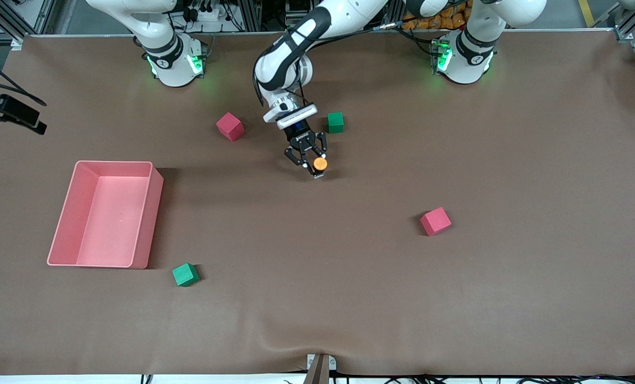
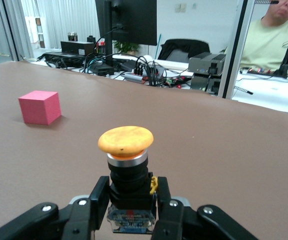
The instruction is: Place and upright button with both arms
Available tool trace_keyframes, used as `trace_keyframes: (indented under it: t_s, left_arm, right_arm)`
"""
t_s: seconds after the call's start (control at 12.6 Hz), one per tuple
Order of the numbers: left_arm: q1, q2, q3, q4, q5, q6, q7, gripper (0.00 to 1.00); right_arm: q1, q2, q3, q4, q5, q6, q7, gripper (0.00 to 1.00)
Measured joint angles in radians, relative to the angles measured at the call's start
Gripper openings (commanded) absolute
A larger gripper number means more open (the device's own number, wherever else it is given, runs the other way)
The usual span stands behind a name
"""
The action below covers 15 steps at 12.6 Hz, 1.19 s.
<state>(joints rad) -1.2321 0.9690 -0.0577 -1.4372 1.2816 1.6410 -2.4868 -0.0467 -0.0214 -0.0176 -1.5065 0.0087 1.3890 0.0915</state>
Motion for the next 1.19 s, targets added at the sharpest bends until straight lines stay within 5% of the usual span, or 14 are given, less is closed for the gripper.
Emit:
trace_keyframes:
  t_s: [0.56,1.19]
  left_arm:
    - [-0.001,0.052,0.000,0.005,0.010,-0.010,-0.008,0.09]
    - [-0.001,0.086,0.000,0.013,0.010,-0.010,-0.011,0.23]
  right_arm:
    - [-0.001,0.000,-0.002,0.034,-0.050,-0.032,0.002,1.00]
    - [-0.023,0.001,-0.005,0.036,0.020,0.024,-0.101,1.00]
